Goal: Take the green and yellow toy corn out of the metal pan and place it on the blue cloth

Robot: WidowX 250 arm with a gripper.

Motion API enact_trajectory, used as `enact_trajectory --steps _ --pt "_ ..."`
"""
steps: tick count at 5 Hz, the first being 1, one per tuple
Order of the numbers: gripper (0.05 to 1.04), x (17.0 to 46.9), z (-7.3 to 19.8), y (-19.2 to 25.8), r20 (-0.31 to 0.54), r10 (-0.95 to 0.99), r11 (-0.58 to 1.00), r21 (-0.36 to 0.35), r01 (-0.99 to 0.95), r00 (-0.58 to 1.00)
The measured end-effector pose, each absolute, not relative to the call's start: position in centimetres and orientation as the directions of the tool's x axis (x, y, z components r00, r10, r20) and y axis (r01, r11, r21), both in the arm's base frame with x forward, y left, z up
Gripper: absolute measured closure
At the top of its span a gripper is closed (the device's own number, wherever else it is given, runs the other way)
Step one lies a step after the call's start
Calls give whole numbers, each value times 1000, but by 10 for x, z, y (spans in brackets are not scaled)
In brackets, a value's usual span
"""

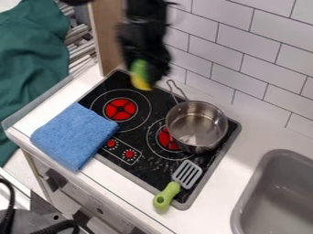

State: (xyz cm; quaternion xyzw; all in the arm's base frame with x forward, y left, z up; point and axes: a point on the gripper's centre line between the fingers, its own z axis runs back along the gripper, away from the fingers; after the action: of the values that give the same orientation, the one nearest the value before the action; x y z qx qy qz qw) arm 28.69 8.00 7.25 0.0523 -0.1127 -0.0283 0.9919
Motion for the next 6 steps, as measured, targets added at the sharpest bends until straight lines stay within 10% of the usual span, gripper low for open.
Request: enact_trajectory --steps 3,6 --pt "383 250 9 201 90 197 980 -35 -194 976" --pt "383 243 -21 180 3 173 983 -69 -172 985"
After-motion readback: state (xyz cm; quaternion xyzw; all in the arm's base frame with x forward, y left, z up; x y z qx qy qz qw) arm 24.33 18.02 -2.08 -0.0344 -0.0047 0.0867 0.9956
